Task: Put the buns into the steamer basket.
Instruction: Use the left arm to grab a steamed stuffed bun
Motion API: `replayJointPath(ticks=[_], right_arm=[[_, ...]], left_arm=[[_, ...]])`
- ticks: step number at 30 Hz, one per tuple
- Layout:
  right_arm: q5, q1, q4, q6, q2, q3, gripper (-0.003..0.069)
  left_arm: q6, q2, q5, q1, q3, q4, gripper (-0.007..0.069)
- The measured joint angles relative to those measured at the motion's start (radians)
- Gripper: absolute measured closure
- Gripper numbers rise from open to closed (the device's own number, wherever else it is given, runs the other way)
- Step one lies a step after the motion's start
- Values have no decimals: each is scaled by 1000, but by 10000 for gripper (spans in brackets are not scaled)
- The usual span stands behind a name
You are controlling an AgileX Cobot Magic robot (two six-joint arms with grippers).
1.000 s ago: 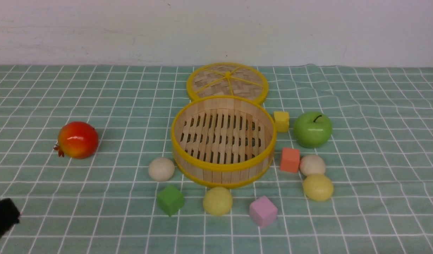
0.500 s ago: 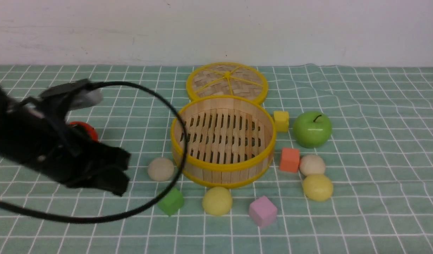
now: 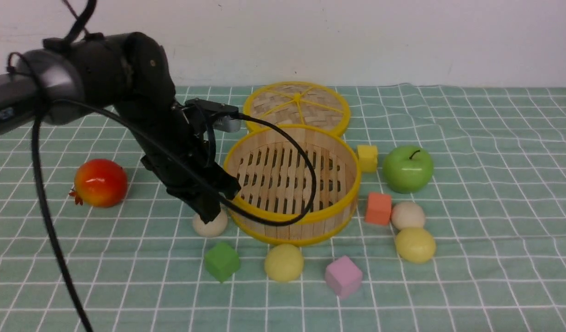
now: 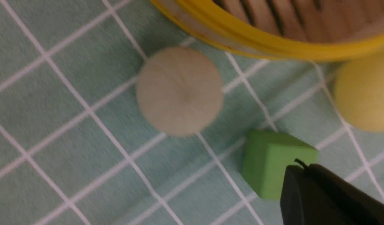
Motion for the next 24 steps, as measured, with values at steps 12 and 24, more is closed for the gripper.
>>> replayJointPath(ticks=[12, 24], right_arm=[[0, 0, -1, 0, 0, 0, 419], [0, 0, -1, 0, 0, 0, 419]], left_arm=[[10, 95, -31, 36, -93, 63, 398], [83, 172, -89, 36, -96, 38, 293]])
